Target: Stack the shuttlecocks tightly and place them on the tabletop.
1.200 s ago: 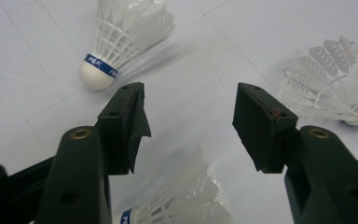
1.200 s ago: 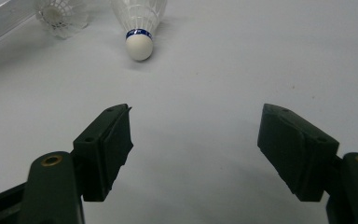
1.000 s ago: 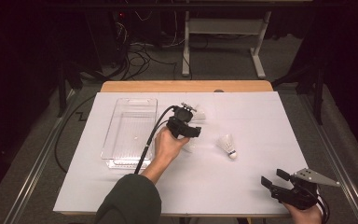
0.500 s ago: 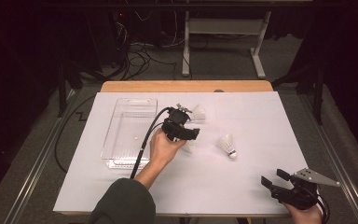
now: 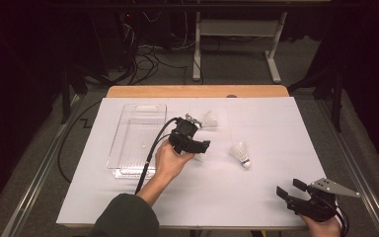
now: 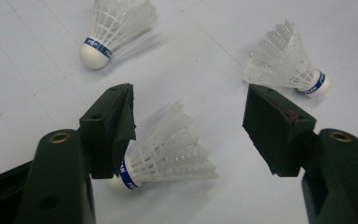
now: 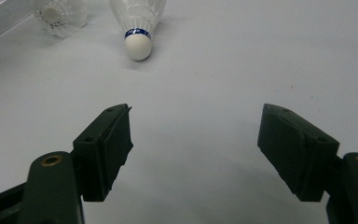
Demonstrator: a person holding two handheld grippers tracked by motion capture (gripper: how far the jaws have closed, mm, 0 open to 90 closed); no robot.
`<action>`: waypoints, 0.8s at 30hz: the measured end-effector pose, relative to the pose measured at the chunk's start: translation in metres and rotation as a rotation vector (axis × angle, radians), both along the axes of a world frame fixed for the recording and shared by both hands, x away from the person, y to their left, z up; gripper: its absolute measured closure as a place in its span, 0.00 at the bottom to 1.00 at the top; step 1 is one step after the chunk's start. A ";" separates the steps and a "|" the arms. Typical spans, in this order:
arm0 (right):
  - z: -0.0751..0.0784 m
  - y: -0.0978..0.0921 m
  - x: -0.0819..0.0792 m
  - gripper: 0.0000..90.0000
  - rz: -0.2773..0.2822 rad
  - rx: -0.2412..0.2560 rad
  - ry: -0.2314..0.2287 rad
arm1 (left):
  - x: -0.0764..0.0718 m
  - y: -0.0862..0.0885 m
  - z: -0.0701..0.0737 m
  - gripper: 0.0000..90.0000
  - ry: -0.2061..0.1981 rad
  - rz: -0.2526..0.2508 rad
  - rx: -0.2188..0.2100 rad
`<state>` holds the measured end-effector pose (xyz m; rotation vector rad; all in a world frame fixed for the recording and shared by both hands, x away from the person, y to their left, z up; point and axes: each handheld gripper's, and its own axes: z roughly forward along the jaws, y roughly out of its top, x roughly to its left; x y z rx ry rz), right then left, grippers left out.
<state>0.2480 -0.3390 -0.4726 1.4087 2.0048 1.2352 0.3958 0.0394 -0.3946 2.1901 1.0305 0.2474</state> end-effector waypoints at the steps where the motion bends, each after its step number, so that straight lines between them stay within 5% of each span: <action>1: 0.000 0.000 0.000 0.29 0.000 -0.001 0.000 | -0.001 0.001 0.000 0.38 0.001 0.000 -0.001; 24: 0.000 0.000 0.000 0.29 -0.003 -0.001 0.001 | -0.028 0.013 -0.008 0.38 0.005 -0.029 0.003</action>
